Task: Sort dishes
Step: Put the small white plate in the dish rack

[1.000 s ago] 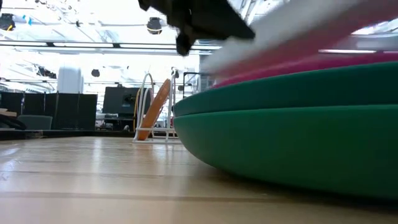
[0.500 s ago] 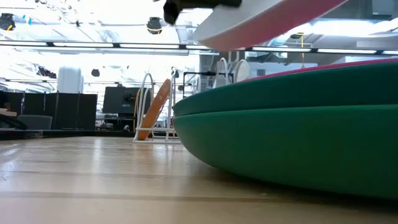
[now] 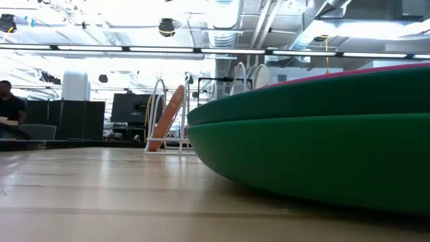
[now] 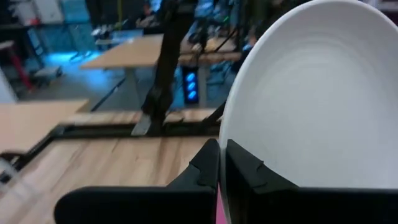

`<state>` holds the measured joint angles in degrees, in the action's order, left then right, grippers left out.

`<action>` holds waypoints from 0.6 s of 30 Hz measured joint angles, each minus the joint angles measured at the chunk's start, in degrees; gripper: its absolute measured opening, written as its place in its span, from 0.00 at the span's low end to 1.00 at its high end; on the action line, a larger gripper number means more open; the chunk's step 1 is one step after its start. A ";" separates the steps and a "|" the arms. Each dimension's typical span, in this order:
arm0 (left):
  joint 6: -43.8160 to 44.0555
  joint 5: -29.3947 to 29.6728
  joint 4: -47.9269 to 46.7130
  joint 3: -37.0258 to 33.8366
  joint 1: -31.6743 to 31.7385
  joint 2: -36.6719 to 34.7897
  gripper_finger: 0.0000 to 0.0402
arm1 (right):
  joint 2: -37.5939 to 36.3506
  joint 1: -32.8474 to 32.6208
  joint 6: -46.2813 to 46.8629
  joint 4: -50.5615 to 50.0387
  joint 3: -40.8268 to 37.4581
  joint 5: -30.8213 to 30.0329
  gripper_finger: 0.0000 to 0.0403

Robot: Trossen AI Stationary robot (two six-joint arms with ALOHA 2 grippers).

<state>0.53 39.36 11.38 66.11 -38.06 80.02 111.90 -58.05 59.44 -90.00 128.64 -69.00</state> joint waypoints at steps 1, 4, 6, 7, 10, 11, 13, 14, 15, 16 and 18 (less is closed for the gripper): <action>-1.00 0.29 0.73 0.00 -1.09 -0.80 0.00 | 0.00 0.01 0.00 0.00 0.00 0.01 0.13; -5.49 0.60 5.81 0.02 -4.05 -1.91 0.00 | 0.00 0.01 0.33 0.00 0.00 0.28 0.13; -9.22 -0.34 9.90 0.02 -5.98 -2.00 0.00 | 0.00 0.01 0.45 -0.02 0.00 1.23 0.13; -10.78 -2.24 11.88 0.02 -6.66 -2.00 0.00 | 0.00 0.01 0.48 -0.01 0.00 1.81 0.13; -12.21 -10.90 17.26 0.02 -7.25 -2.02 0.00 | 0.00 0.01 0.52 0.37 -0.83 3.18 0.13; -12.09 -13.66 18.65 0.01 -7.26 -2.04 0.00 | 0.00 0.01 0.54 0.48 -1.42 3.28 0.13; -11.30 -19.19 24.11 -1.22 -7.19 -2.04 0.00 | 0.04 0.01 0.52 0.38 -2.76 3.40 0.13; -10.46 -22.33 27.69 -2.18 -7.13 -2.04 0.00 | 0.07 0.01 0.51 0.19 -3.42 3.41 0.13; -9.38 -24.91 31.14 -3.01 -7.15 -2.02 0.00 | 0.07 0.02 0.52 -0.10 -3.89 3.42 0.13; -8.27 -27.98 34.51 -3.68 -7.15 -2.00 0.00 | 0.07 0.11 0.45 0.02 -4.47 3.46 0.13; -7.31 -34.77 38.60 -4.57 -7.15 -2.65 0.00 | 0.07 0.57 0.22 -0.01 -5.43 3.53 0.13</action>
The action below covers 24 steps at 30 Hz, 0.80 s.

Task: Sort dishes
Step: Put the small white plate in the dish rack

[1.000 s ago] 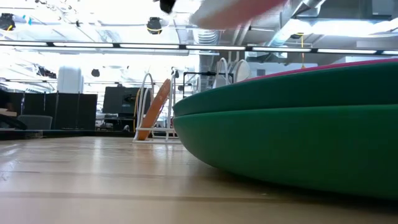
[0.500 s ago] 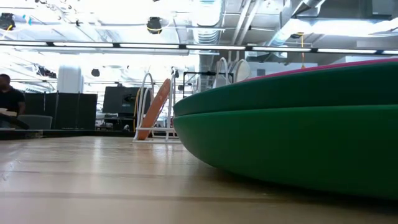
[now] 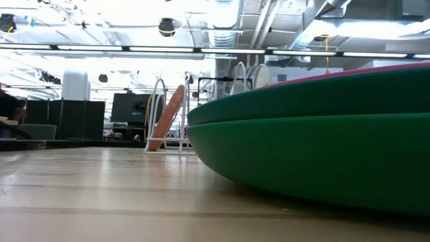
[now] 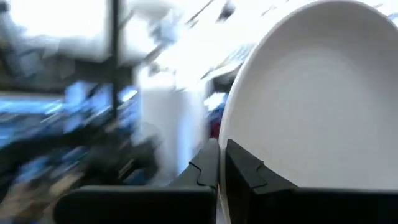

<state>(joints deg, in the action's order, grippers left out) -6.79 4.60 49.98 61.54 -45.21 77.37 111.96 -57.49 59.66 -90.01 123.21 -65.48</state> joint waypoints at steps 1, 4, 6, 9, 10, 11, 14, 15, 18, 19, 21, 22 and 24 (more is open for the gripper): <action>-0.04 -3.27 -0.04 -0.07 0.04 -0.77 0.00 | 0.00 0.30 -0.14 0.02 -0.41 0.02 0.13; -1.72 -7.79 -2.79 -0.07 0.85 -3.33 0.00 | 0.01 1.55 -2.18 0.06 -1.50 0.05 0.13; -5.72 -7.34 -5.61 -0.07 2.23 -5.30 0.00 | 0.00 2.62 -3.16 -0.02 -2.02 0.05 0.13; -7.70 -6.88 -7.40 -0.11 6.55 -8.51 0.00 | 0.02 4.40 -4.02 0.04 -2.53 0.48 0.13; -6.69 -7.09 -7.83 -0.11 8.86 -9.85 0.00 | 0.02 4.98 -4.05 0.06 -2.53 1.02 0.13; -5.12 -7.51 -8.90 -0.11 11.44 -11.44 0.00 | 0.02 5.63 -4.05 0.09 -2.53 1.91 0.13; 2.98 -13.27 -11.94 -0.11 21.04 -14.65 0.00 | 0.02 6.98 -4.14 0.03 -2.53 4.51 0.13; 6.21 -16.39 -12.33 -0.10 24.45 -15.10 0.00 | 0.02 7.31 -4.35 -0.01 -2.53 5.39 0.13; 17.33 -29.86 -9.77 -0.11 33.09 -14.60 0.00 | 0.02 7.97 -5.67 0.01 -2.53 6.96 0.13; 20.00 -33.94 -8.14 -0.11 35.21 -14.01 0.00 | 0.02 7.99 -6.00 0.01 -2.53 7.06 0.13; 22.69 -38.44 -8.15 -0.11 39.15 -13.24 0.00 | 0.02 7.99 -6.18 0.01 -2.53 7.06 0.13; 23.10 -39.45 -8.44 -0.10 41.00 -12.51 0.00 | 0.02 7.99 -6.19 0.01 -2.53 7.06 0.13; 23.54 -42.01 -8.90 -0.09 44.47 -10.82 0.00 | 0.02 7.99 -6.19 0.01 -2.53 7.09 0.13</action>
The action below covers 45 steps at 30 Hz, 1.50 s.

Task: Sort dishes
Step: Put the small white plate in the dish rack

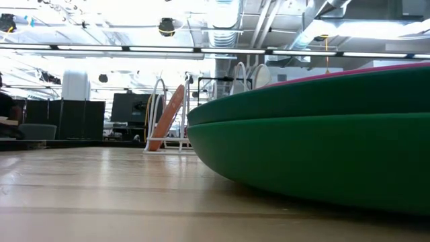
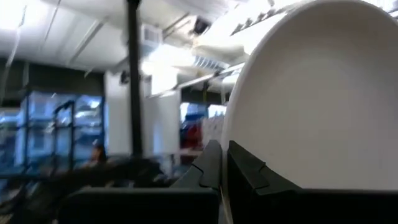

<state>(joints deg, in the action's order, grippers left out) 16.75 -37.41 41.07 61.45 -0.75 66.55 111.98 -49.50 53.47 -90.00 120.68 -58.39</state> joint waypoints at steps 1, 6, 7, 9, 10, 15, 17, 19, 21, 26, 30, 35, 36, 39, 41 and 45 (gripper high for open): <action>0.39 -1.90 -0.20 0.00 1.55 1.07 0.00 | 0.00 0.00 0.00 -0.02 0.00 0.02 0.13; 6.89 -9.09 2.89 -0.02 7.13 5.81 0.00 | 0.00 -0.44 0.37 0.00 0.00 0.19 0.13; 8.74 -9.45 4.45 -0.02 7.73 6.81 0.00 | 0.00 -0.58 0.41 -0.01 0.00 0.24 0.13; 12.53 -9.77 8.37 -0.02 8.60 8.88 0.00 | 0.00 -1.06 0.46 0.00 0.00 0.36 0.13; 14.19 -9.92 10.37 -0.02 8.87 9.85 0.00 | -0.01 -1.27 0.48 -0.02 0.00 0.46 0.13; 17.55 -12.42 16.23 0.00 9.70 13.32 0.00 | -0.02 -2.41 1.82 0.00 0.00 0.61 0.13; 17.59 -13.27 16.32 0.00 9.81 14.58 0.00 | -0.02 -2.75 1.99 0.01 0.00 0.61 0.13; 17.60 -13.44 16.38 0.00 9.78 15.64 0.00 | -0.02 -3.12 2.02 0.02 0.00 0.61 0.13; 17.65 -13.45 16.55 0.00 10.05 16.28 0.00 | -0.02 -3.45 2.10 0.00 0.00 0.61 0.13; 18.15 -12.64 16.44 0.00 10.30 17.17 0.00 | -0.02 -3.48 2.11 0.00 0.00 0.61 0.13; 20.25 -10.14 16.54 0.00 10.36 16.78 0.00 | -0.02 -3.34 -1.06 0.00 0.00 0.59 0.13; 21.84 -1.97 13.50 0.00 10.64 15.89 0.00 | -0.02 -3.34 -5.26 0.00 0.02 0.58 0.13; 20.88 0.67 11.94 0.00 10.34 15.70 0.00 | -0.02 -3.34 -5.97 -0.01 0.02 0.57 0.13; 16.59 13.98 2.59 0.00 8.80 13.60 0.00 | -0.02 -3.34 -8.49 -0.02 0.04 0.55 0.13; 10.79 25.66 -4.28 0.00 7.23 11.69 0.00 | -0.02 -3.34 -9.69 -0.02 0.04 0.51 0.13; -0.53 44.50 -13.77 0.00 3.81 7.88 0.00 | -0.02 -3.09 -11.39 -0.02 0.04 0.39 0.13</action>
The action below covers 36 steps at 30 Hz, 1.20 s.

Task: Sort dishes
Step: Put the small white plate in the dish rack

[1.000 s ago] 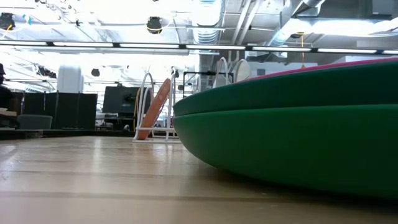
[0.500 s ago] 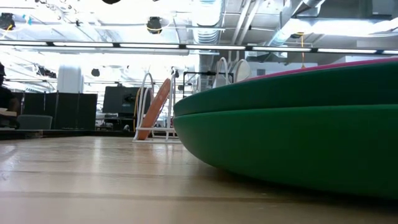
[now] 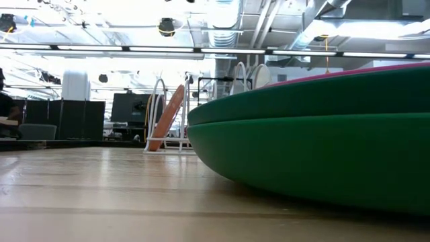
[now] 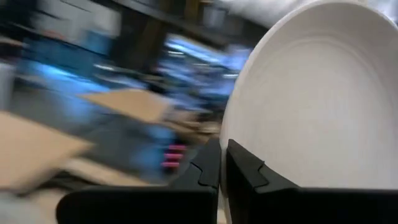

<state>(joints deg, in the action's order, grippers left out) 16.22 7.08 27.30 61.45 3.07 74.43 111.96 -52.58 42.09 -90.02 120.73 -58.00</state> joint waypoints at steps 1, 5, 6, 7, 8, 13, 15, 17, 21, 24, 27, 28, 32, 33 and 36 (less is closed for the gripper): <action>-2.01 3.61 -1.90 0.00 -0.84 -1.01 0.00 | 0.00 0.18 -0.49 0.02 0.00 0.00 0.13; -9.43 18.23 -9.55 0.00 -4.82 -4.85 0.00 | 0.00 0.69 -2.10 0.00 0.00 -0.52 0.13; -10.91 22.60 -11.58 0.00 -6.00 -5.75 0.00 | 0.00 0.96 -2.08 0.01 0.00 -0.58 0.13; -12.28 27.31 -14.10 0.00 -7.32 -6.58 0.00 | -0.01 1.29 -2.09 0.00 0.00 -0.59 0.13; -13.50 32.53 -16.56 0.00 -8.72 -7.23 0.00 | -0.01 1.54 -2.08 0.01 0.00 -0.59 0.13; -15.77 53.92 -27.73 0.00 -16.08 -8.43 0.00 | -0.02 2.66 0.50 0.00 0.00 -0.55 0.13; -14.52 59.77 -31.92 0.00 -19.16 -8.29 0.00 | -0.02 2.95 2.30 0.01 0.00 -0.52 0.13; -11.64 64.20 -35.71 0.02 -21.84 -7.87 0.00 | -0.02 2.95 3.85 0.00 0.00 -0.48 0.13; -1.30 69.25 -45.75 0.02 -26.53 -6.77 0.00 | -0.02 2.78 6.75 0.00 0.00 -0.34 0.13; 8.33 69.60 -53.79 0.02 -28.97 -5.63 0.00 | -0.02 2.65 9.34 0.02 0.00 0.23 0.13; 15.47 70.20 -58.62 -1.15 -30.90 -4.14 0.00 | -0.02 2.32 11.51 0.05 0.00 1.26 0.13; 16.36 71.04 -59.16 -1.66 -31.24 -3.70 0.00 | -0.02 2.40 12.01 0.09 0.00 1.36 0.13; 18.75 70.92 -61.31 -2.05 -31.52 -3.12 0.00 | -0.02 1.97 12.52 0.63 0.00 1.68 0.13; 19.53 70.59 -61.66 -2.05 -31.58 -3.12 0.00 | -0.02 1.94 12.52 0.62 0.00 1.68 0.13; 20.76 69.81 -62.31 -2.05 -31.85 -3.12 0.00 | -0.02 1.97 11.60 0.56 0.00 1.68 0.13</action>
<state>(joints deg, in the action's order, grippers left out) 36.98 76.89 -35.00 59.40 -28.78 71.31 111.94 -50.61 53.68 -89.46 120.73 -56.32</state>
